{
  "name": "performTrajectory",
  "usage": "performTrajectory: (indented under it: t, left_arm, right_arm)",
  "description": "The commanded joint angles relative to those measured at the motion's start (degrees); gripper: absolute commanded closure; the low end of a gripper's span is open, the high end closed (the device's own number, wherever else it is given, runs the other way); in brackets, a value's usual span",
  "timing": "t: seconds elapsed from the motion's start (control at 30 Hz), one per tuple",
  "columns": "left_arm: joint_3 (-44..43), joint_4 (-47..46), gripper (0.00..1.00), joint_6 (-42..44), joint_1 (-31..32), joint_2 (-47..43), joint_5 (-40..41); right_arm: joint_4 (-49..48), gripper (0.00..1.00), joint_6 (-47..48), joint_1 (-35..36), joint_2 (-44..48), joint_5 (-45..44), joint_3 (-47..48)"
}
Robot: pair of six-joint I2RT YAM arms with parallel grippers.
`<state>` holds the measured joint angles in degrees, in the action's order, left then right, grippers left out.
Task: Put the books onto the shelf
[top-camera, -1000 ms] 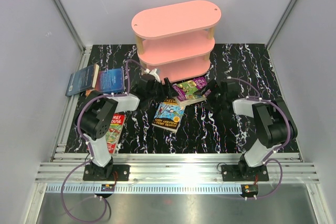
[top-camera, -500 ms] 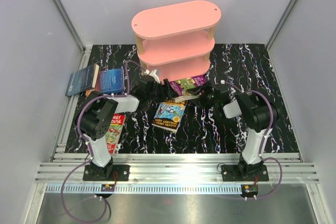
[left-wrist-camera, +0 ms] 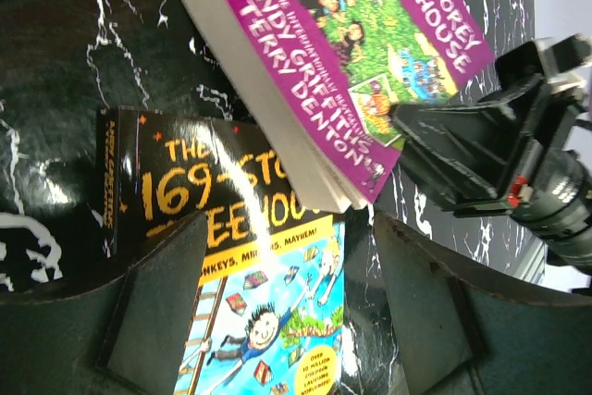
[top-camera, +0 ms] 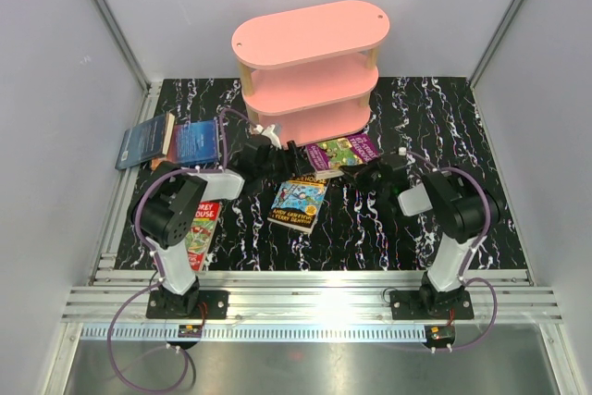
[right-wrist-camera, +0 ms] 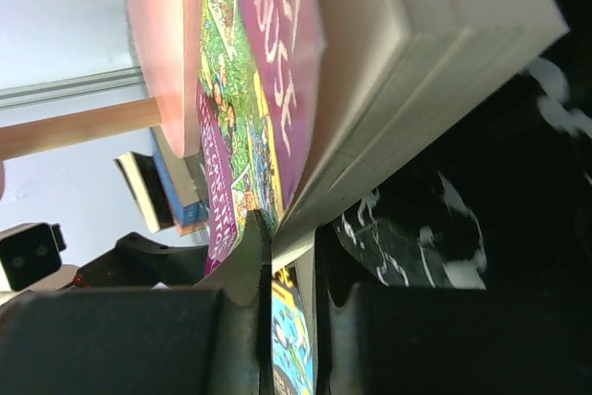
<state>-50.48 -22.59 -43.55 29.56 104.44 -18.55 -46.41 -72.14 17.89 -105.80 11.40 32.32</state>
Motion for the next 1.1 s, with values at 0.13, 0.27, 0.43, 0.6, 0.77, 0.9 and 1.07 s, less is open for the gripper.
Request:
performTrajectory:
  t: [0.13, 0.27, 0.43, 0.6, 0.77, 0.9, 1.07]
  left_arm:
    - [2.49, 1.23, 0.24, 1.36, -0.03, -4.77, 0.18]
    - [2.84, 0.53, 0.24, 0.84, -0.03, -5.48, -0.09]
    - [3.81, -2.19, 0.24, -0.57, -0.03, -7.14, -1.05]
    - [6.09, -5.36, 0.24, -1.36, -0.38, -11.45, -2.11]
    - [10.39, -5.89, 0.24, -1.19, -0.38, -17.86, -1.85]
    - [13.56, -4.66, 0.24, -0.49, -0.38, -21.38, -1.15]
    - [17.95, -4.83, 0.24, -0.22, -0.38, -24.63, -0.44]
  right_arm:
    - [20.05, 1.00, 11.66, 0.39, 19.81, -6.21, -1.11]
    - [33.71, 1.00, 16.67, 0.39, 33.09, -8.93, 0.37]
    - [41.67, 1.00, 20.72, 0.39, 46.72, -7.10, 1.79]
    - [34.65, 1.00, 21.34, 0.39, 51.30, 3.27, -0.23]
    - [24.28, 1.00, 19.23, 0.48, 47.80, 7.67, 3.09]
    - [19.79, 1.00, 17.30, 0.39, 39.12, 8.46, 8.81]
    - [10.48, 1.00, 13.52, 0.39, 28.73, 10.92, 17.58]
